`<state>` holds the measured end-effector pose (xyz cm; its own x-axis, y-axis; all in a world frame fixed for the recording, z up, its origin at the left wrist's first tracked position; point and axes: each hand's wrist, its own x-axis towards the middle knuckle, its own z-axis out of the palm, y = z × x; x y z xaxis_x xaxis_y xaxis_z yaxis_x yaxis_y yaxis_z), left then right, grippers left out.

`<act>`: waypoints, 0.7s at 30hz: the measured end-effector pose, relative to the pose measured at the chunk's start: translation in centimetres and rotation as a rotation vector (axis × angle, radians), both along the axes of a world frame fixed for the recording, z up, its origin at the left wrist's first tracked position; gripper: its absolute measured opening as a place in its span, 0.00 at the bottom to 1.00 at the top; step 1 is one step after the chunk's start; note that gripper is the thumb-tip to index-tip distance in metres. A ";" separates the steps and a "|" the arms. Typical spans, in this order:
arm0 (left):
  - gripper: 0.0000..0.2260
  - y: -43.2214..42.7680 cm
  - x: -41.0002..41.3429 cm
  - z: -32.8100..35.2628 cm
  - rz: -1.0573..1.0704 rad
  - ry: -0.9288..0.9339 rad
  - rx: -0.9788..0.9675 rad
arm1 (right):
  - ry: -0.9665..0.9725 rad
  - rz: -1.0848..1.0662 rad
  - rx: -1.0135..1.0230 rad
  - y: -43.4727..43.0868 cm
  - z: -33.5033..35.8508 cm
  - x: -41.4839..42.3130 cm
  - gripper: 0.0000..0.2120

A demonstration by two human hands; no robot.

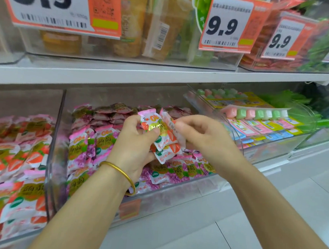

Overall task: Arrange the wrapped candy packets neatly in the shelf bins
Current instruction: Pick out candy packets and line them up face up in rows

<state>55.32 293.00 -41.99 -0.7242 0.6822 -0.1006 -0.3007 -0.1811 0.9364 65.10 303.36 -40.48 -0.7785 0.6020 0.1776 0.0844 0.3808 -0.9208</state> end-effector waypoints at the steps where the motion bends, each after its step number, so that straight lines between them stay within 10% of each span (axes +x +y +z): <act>1: 0.14 -0.3 -0.1 0.0 0.011 0.038 -0.009 | 0.022 0.023 -0.114 -0.3 0.0 0.0 0.10; 5: 0.13 -2.0 -0.4 0.2 0.010 0.212 -0.064 | 0.079 0.019 -0.251 -0.9 -0.1 -0.7 0.04; 13: 0.16 -8.3 -0.4 2.6 0.183 0.638 -0.191 | 0.139 0.372 -0.645 -4.7 0.8 -2.8 0.23; 21: 0.08 -19.4 -4.0 3.8 0.320 0.540 -0.214 | 0.144 0.282 -0.345 -13.6 2.6 -7.4 0.16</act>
<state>51.34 273.64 -38.22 -0.8745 0.4305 0.2234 0.2583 0.0235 0.9658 57.70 289.75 -37.90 -0.9024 0.4131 0.1228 -0.1169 0.0396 -0.9924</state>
